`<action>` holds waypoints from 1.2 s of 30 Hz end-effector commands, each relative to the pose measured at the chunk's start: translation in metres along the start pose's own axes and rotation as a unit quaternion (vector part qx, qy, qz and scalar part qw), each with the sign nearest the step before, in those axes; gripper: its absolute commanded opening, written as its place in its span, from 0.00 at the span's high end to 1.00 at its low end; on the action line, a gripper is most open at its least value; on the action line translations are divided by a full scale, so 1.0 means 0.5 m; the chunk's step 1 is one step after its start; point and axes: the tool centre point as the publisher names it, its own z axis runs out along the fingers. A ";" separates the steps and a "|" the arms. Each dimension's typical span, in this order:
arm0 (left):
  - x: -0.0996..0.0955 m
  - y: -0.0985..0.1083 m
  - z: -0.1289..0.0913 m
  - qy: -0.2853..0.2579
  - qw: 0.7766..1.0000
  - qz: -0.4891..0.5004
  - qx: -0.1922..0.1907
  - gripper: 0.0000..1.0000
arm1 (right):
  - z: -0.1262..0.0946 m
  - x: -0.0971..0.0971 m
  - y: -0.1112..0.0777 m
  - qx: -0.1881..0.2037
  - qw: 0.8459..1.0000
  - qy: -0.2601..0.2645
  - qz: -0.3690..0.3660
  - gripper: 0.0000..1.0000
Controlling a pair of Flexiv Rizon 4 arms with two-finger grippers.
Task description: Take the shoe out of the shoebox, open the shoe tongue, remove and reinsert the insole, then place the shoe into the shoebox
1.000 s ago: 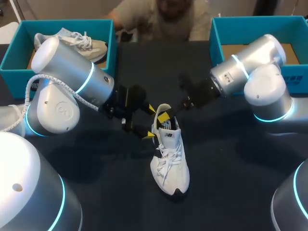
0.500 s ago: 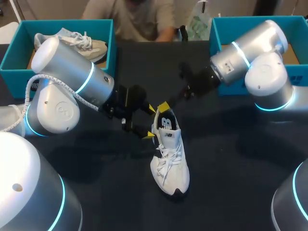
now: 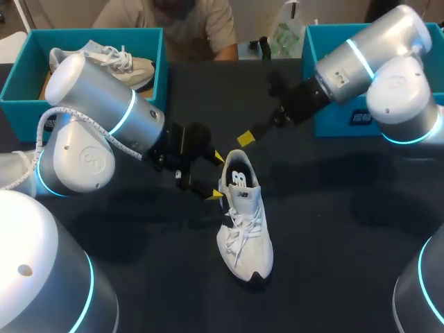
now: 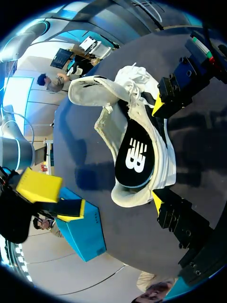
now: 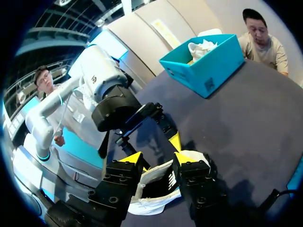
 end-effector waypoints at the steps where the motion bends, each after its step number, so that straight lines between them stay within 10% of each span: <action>1: 0.001 0.000 -0.001 0.000 1.000 0.000 -0.001 0.00 | -0.033 0.039 -0.019 -0.009 1.000 -0.030 0.005 0.63; 4: 0.001 0.000 -0.001 0.000 1.000 0.000 -0.001 0.00 | -0.041 0.042 -0.018 0.003 0.999 -0.045 0.026 1.00; 23: 0.001 0.000 -0.001 0.000 1.000 0.000 -0.001 0.00 | -0.055 0.047 -0.019 0.015 0.993 -0.090 0.070 1.00; 36: 0.001 0.032 -0.118 0.014 0.999 0.049 0.020 0.00 | -0.029 0.046 -0.024 0.004 0.960 -0.237 0.147 1.00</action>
